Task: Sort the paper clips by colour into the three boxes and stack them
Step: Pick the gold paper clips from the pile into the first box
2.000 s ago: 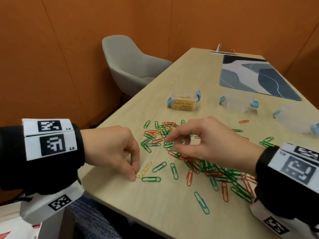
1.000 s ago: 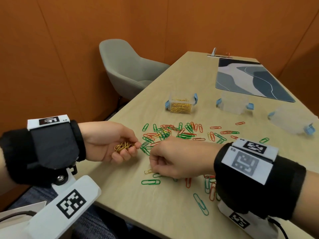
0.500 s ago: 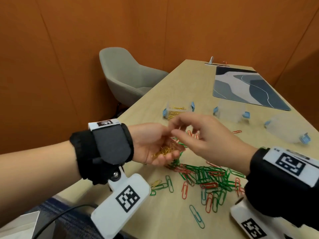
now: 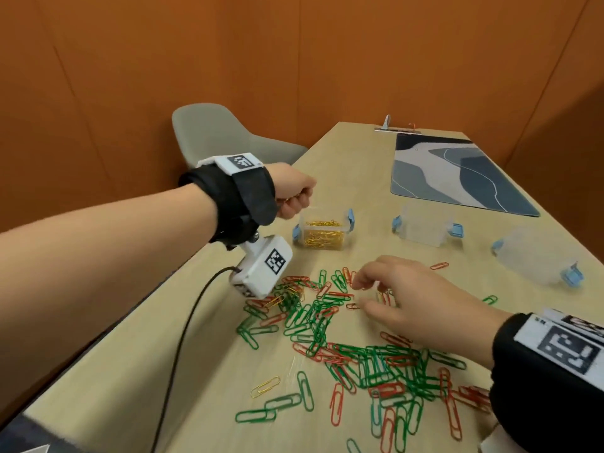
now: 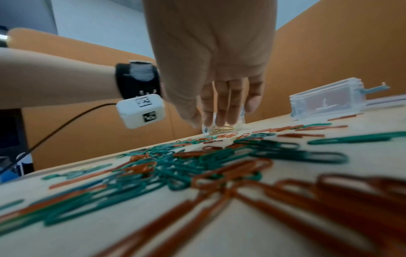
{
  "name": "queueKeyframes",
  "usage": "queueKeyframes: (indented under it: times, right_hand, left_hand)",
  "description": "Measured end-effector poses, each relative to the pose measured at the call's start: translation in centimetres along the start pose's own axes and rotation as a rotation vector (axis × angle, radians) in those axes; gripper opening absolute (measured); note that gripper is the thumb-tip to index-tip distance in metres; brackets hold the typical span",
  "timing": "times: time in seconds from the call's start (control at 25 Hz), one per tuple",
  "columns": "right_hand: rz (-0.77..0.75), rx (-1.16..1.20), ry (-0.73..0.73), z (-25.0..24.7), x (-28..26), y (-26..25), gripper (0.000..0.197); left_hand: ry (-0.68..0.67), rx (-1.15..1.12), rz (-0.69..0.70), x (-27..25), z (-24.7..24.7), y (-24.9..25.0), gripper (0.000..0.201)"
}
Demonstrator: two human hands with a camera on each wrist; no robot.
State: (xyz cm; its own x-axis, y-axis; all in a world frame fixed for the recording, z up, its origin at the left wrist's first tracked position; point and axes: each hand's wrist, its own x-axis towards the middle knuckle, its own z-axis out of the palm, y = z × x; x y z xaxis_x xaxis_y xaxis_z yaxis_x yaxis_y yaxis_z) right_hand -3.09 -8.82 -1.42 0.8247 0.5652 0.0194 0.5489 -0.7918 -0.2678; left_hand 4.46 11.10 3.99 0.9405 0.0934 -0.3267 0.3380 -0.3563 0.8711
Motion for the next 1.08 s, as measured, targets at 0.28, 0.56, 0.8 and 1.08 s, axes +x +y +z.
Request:
queueKeyframes:
  times: [0.28,0.56,0.8,1.08]
  right_hand:
    - [-0.212,0.000,-0.202,0.5,0.2,-2.1,0.042]
    - [-0.018,0.025,0.026,0.3,0.7,-0.4,0.018]
    - [-0.111,0.211,-0.140,-0.3,-0.6,-1.3,0.020]
    - [-0.115,0.192,-0.170,0.2,-0.8,-2.4,0.018]
  left_hand:
    - [0.117,0.137,0.277,2.5,2.3,0.5,0.041]
    - [-0.302,0.688,0.385,-6.9,-1.1,-3.4,0.007]
    - [-0.504,0.860,0.218,-11.1,-0.2,-8.9,0.021]
    - [-0.271,0.789,0.284,-10.8,-0.6,-9.5,0.022]
